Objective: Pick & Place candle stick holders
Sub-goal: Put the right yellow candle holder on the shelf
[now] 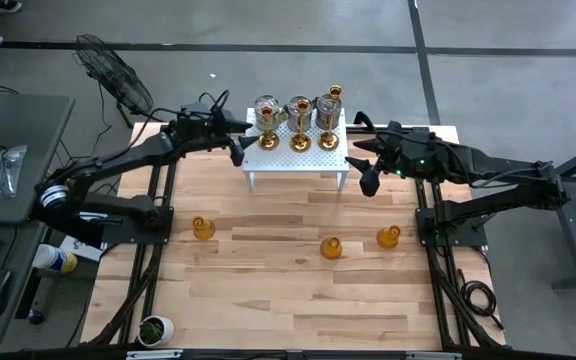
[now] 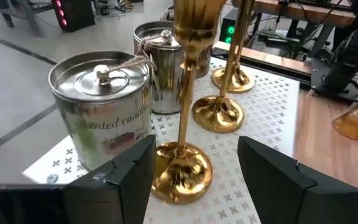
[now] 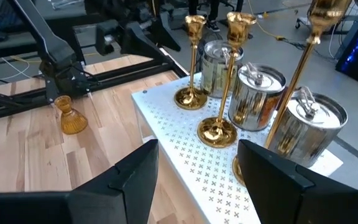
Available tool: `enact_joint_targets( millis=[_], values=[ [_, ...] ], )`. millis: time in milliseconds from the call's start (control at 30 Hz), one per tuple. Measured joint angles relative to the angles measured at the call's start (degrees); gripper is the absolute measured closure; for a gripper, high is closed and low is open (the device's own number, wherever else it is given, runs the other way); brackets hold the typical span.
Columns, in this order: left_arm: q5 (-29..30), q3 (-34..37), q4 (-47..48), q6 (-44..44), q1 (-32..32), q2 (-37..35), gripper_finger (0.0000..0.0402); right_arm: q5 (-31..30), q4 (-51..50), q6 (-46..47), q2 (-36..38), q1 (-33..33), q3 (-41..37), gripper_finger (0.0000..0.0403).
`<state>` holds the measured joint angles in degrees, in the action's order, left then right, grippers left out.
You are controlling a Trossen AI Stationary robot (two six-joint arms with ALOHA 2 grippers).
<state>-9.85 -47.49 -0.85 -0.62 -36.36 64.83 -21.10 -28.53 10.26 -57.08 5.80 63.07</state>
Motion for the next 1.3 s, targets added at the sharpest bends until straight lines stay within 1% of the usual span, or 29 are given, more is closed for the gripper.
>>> enact_joint_targets(
  millis=[300,500,633,1067,1167,1300],
  values=[
    [-0.32,-0.02,9.71,1.38,-0.01,-5.83,0.0178,0.04,-2.36,3.77,0.04,-0.02,0.0,0.0192],
    [-0.26,-0.02,15.96,3.89,-0.01,-8.27,0.0178,0.39,-7.81,10.58,0.04,-0.02,0.0,0.0192],
    [-0.26,-0.02,18.12,3.92,0.0,-8.71,0.0178,3.14,-14.31,18.32,0.04,-0.02,0.0,0.0192],
    [0.38,-0.03,18.87,4.07,0.0,-8.67,0.0178,18.3,-40.22,51.71,0.03,-0.02,0.0,0.0192],
    [0.39,-0.02,18.88,4.05,-0.01,-8.67,0.0178,20.21,-44.67,58.21,0.0,-0.02,0.0,0.0192],
    [0.47,-0.02,19.07,4.04,-0.02,-8.67,0.0178,19.96,-49.75,64.21,-0.02,-0.47,0.0,0.0192]
  ],
)
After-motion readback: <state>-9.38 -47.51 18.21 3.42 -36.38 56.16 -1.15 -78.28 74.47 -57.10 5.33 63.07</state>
